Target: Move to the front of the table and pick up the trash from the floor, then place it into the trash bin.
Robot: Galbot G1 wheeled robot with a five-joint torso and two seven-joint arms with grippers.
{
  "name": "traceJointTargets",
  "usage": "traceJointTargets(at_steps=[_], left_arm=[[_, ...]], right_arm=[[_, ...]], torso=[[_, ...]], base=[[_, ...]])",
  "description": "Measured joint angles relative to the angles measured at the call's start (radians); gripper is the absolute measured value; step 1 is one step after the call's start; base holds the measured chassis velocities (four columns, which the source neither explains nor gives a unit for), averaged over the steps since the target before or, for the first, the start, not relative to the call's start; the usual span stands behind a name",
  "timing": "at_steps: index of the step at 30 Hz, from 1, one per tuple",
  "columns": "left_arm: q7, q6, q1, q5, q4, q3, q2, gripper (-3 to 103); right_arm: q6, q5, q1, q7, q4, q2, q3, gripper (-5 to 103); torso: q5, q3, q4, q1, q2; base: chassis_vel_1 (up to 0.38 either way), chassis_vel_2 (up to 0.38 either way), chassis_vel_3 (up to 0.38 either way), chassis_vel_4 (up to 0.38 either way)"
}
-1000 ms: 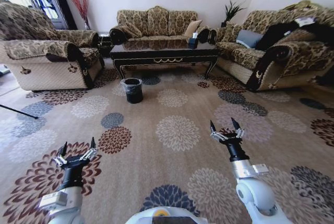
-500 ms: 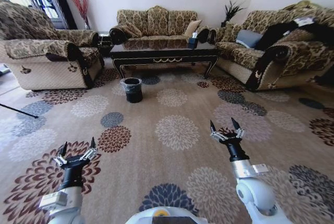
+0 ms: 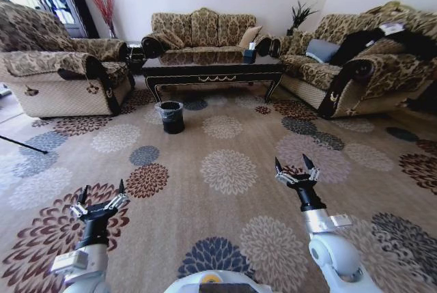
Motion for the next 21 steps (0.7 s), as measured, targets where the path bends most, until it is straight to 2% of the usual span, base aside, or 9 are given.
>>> traceJointTargets(at_steps=[21], left_arm=[[0.000, 0.000, 0.000, 0.000, 0.000, 0.000, 0.000, 100]], right_arm=[[0.000, 0.000, 0.000, 0.000, 0.000, 0.000, 0.000, 100]], torso=[[0.0000, 0.000, 0.0000, 0.000, 0.000]], base=[[0.000, 0.000, 0.000, 0.000]])
